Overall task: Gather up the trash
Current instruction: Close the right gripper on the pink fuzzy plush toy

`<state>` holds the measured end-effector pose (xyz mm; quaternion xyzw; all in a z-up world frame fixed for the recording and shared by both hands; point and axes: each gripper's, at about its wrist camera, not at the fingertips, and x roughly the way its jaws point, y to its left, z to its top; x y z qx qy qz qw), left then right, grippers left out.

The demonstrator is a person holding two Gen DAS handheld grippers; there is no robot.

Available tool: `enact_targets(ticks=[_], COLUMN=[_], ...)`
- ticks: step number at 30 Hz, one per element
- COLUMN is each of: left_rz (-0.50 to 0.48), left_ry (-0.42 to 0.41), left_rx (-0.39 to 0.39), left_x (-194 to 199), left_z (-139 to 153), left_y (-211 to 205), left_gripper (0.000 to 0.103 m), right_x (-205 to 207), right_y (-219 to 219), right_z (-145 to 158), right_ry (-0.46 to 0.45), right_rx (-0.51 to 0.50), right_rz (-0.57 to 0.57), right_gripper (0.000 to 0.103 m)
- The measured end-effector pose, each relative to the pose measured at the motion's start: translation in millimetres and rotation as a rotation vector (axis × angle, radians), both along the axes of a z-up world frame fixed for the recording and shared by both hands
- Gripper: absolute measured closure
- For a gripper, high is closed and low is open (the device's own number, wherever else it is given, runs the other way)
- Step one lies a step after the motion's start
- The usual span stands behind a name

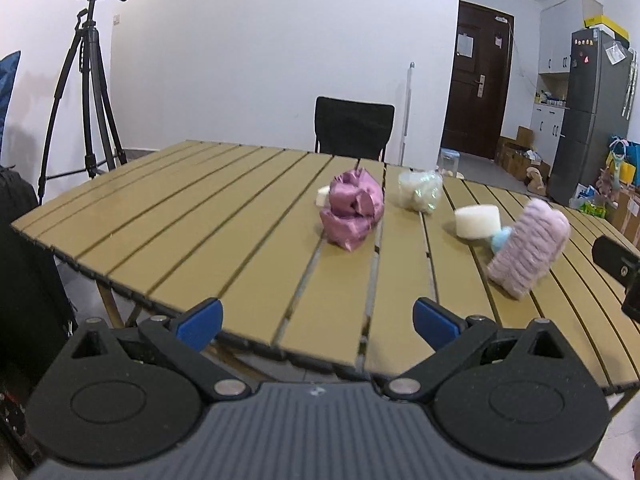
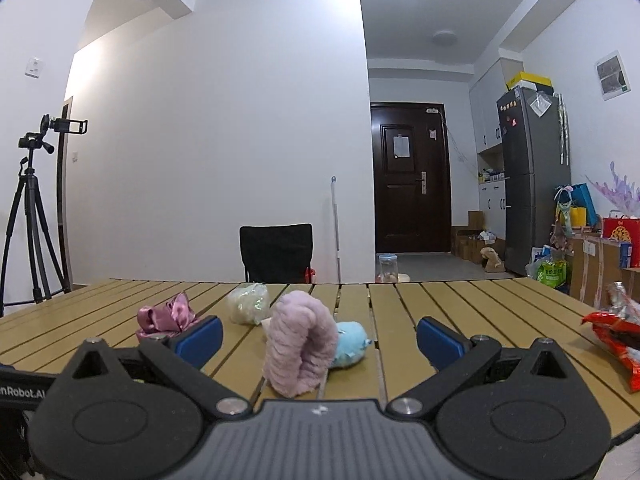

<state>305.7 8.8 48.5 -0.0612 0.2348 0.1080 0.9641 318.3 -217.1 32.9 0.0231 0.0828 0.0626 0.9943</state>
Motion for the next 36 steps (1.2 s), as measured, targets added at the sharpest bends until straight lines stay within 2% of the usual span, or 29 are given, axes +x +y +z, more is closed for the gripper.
enact_targets(ticks=[11, 15, 25, 29, 31, 32, 34, 36], left_rz=[0.068, 0.08, 0.065, 0.053, 0.051, 0.05, 0.046, 0.043], left_ry=[-0.04, -0.023, 0.009, 0.014, 0.017, 0.019, 0.021, 0.022], left_rx=[-0.019, -0.018, -0.003, -0.002, 0.002, 0.003, 0.001, 0.002], left_x=[40.3, 57.5, 86.5, 93.6, 95.5, 96.1, 97.1, 97.7], left_z=[12.9, 13.5, 6.7, 5.1, 4.0, 3.5, 2.9, 2.9], left_y=[40.6, 54.3, 66.6, 65.1, 63.6, 62.9, 61.3, 58.3], left_gripper=[0.0, 0.0, 0.0, 0.0, 0.0, 0.0, 0.0, 0.0], right_x=[48.9, 67.9, 123.2, 138.0, 144.3, 145.4, 145.5, 143.4], right_y=[22.2, 33.9, 53.8, 45.1, 41.8, 39.4, 36.1, 34.5], right_z=[-4.7, -8.4, -24.3, -25.4, -27.1, -28.3, -28.5, -27.5], right_ry=[0.05, 0.088, 0.221, 0.284, 0.308, 0.319, 0.32, 0.316], right_rx=[0.01, 0.023, -0.031, 0.029, 0.052, 0.065, 0.074, 0.081], right_rz=[0.042, 0.054, -0.059, -0.074, -0.072, -0.072, -0.072, -0.059], right_gripper=[0.0, 0.0, 0.002, 0.018, 0.034, 0.046, 0.049, 0.059])
